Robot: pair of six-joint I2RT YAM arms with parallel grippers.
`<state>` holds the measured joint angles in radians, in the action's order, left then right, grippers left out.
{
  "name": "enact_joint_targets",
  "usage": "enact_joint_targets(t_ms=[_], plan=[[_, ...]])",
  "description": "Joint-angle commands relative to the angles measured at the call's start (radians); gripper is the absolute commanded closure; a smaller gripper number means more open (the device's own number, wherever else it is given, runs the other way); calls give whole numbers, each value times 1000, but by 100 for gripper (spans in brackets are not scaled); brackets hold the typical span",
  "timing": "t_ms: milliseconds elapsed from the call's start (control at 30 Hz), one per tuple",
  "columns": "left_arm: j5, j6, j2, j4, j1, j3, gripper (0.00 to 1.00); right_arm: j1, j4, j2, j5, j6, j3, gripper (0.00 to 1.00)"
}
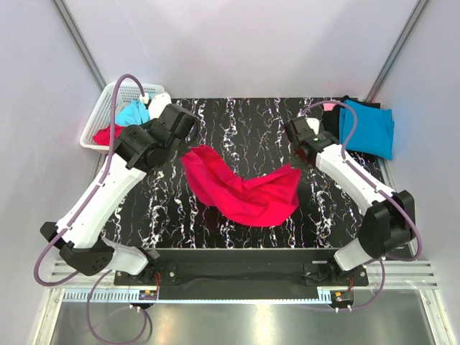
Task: Fold and stack the t-shirts
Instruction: Flatten the tshirt out
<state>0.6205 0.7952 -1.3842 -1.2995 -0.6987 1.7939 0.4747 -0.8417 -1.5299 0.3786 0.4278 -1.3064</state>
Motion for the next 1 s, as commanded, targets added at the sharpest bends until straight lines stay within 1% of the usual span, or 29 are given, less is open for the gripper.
enact_joint_targets(t_ms=[0, 133, 267, 300, 367, 400, 433, 500, 533, 633, 833, 967], plan=[[19, 21, 33, 19, 5, -17, 100, -85, -59, 56, 126, 25, -5, 96], [10, 44, 50, 25, 7, -54, 100, -146, -68, 91, 155, 31, 6, 98], [-11, 58, 60, 32, 5, -94, 100, -151, -77, 99, 169, 45, 12, 95], [-15, 62, 66, 34, 5, -109, 100, -153, -83, 96, 171, 54, 16, 93], [-27, 71, 76, 42, 5, -136, 100, -151, -86, 103, 148, 81, 36, 84], [-28, 79, 89, 43, 5, -148, 100, -153, -88, 108, 125, 94, 44, 71], [-33, 94, 100, 46, 5, -175, 100, -151, -92, 111, 115, 117, 62, 68], [-39, 111, 120, 51, 5, -208, 100, -153, -91, 123, 100, 141, 76, 65], [-39, 128, 143, 60, 5, -237, 100, -153, -92, 128, 98, 153, 81, 61], [-44, 154, 177, 75, 5, -278, 100, -151, -96, 140, 106, 161, 84, 55], [-42, 179, 198, 78, 5, -329, 100, -151, -63, 100, 56, 157, 104, 55], [-39, 197, 218, 78, 5, -358, 100, -153, 51, 44, 3, 129, 140, 54]])
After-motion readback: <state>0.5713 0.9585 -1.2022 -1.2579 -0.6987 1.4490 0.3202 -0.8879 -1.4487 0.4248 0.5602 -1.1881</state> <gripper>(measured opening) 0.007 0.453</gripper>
